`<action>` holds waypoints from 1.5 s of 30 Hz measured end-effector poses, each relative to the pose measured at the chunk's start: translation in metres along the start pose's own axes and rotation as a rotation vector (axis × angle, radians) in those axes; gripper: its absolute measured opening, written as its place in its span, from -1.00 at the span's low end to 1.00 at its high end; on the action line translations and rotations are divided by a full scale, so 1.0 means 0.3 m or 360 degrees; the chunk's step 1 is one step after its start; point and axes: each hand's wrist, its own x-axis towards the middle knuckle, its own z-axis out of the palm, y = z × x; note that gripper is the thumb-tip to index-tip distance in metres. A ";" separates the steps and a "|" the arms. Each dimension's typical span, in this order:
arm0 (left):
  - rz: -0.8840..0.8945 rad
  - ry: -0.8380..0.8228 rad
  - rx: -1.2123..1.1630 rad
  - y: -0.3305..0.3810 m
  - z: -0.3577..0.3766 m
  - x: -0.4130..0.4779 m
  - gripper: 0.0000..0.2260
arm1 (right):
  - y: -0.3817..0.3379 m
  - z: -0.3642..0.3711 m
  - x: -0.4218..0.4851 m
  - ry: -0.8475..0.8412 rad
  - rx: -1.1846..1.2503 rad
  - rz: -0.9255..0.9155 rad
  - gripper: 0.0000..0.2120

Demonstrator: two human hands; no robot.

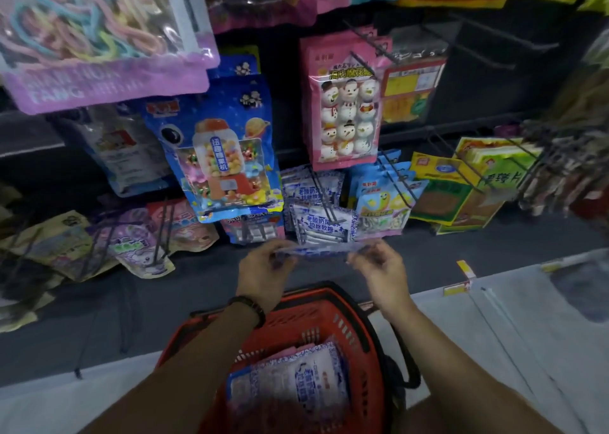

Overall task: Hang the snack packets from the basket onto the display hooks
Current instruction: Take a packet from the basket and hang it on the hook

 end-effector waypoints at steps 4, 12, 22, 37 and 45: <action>-0.0011 0.0013 0.0047 -0.017 0.094 0.091 -0.82 | 0.044 0.016 0.071 0.0030 0.0305 0.0203 -0.88; -0.0520 0.0104 -0.0325 -0.190 0.280 0.226 -0.12 | 0.107 0.096 0.190 0.0022 0.0524 0.0712 -0.36; -0.0740 0.0215 -0.0788 -0.041 0.335 0.249 -0.17 | 0.114 0.089 0.279 0.0194 0.0332 0.0512 0.12; -0.0768 0.0250 -0.0788 -0.039 0.381 0.292 -0.03 | 0.118 0.090 0.281 0.0226 0.0378 0.0380 0.04; -0.0736 0.0239 -0.0705 0.016 0.339 0.353 -0.11 | 0.099 0.115 0.274 -0.0005 0.0442 0.0373 0.06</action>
